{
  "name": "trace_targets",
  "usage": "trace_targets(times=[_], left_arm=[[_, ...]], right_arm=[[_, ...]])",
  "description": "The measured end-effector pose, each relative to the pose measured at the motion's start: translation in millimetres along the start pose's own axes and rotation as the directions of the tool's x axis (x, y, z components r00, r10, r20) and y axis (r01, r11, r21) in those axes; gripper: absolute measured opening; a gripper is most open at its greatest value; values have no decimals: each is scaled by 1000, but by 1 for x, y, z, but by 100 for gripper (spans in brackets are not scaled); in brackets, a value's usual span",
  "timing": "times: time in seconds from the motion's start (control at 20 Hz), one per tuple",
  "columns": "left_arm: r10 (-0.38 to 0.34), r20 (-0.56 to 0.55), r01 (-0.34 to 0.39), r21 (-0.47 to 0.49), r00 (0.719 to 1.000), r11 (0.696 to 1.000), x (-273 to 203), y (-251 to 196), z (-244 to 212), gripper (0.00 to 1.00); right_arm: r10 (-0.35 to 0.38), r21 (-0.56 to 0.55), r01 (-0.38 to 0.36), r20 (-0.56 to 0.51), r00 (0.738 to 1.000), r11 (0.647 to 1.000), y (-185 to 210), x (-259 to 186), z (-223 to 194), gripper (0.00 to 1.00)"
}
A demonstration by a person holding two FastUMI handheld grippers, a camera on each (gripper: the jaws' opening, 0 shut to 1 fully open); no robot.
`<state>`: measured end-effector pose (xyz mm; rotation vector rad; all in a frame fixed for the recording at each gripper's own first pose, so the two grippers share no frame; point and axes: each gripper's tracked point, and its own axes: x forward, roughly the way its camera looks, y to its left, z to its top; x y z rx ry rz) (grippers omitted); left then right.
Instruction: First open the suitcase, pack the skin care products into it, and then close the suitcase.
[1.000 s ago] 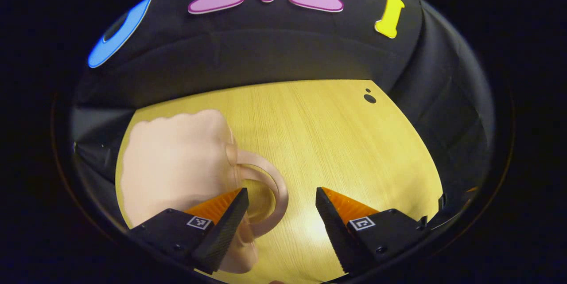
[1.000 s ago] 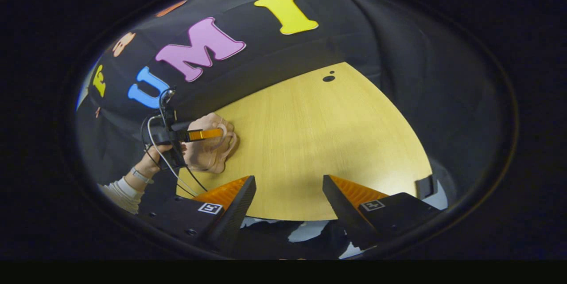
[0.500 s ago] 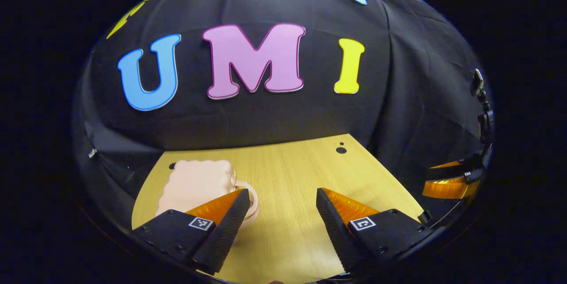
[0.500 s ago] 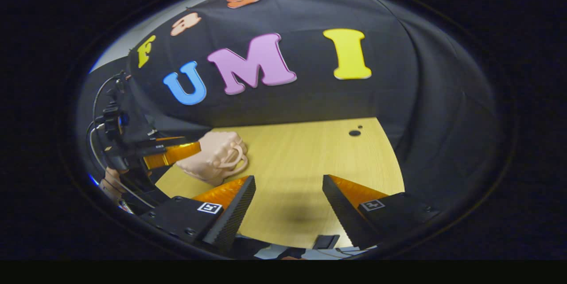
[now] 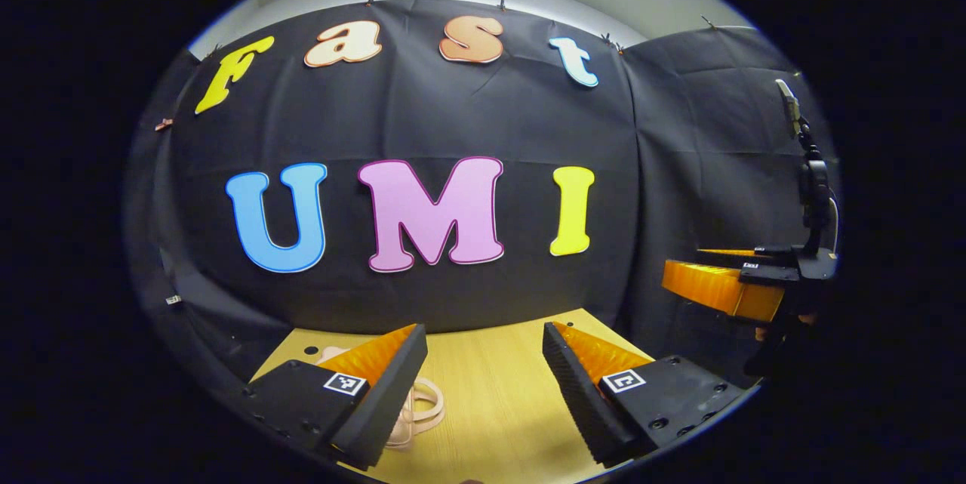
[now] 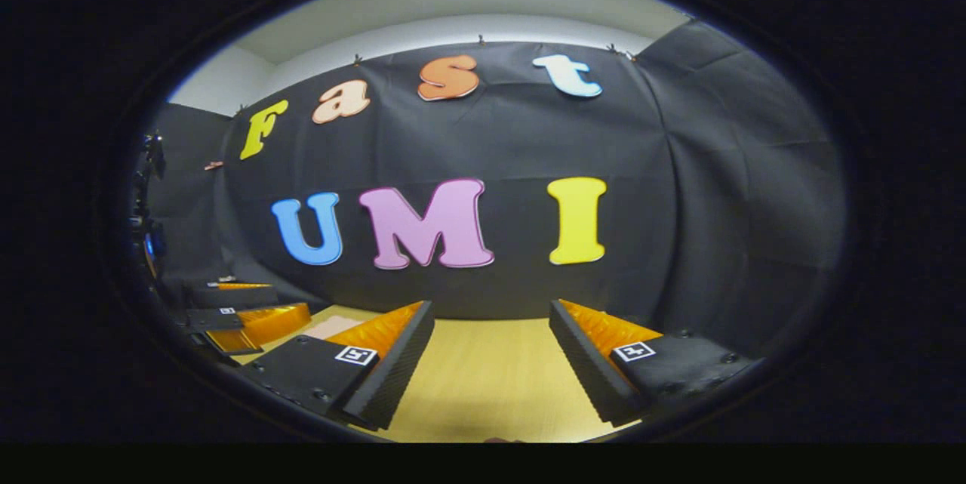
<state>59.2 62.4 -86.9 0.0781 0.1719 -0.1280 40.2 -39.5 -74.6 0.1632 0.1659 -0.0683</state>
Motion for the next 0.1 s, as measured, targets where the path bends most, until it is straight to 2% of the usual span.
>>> trace_targets(times=[0.1], left_arm=[[3, 42, -2, -5, 999, 1000, -6, 6, 14, 98]], right_arm=[[-32, -23, 33, 32, 999, 999, -2, -5, 10, 97]])
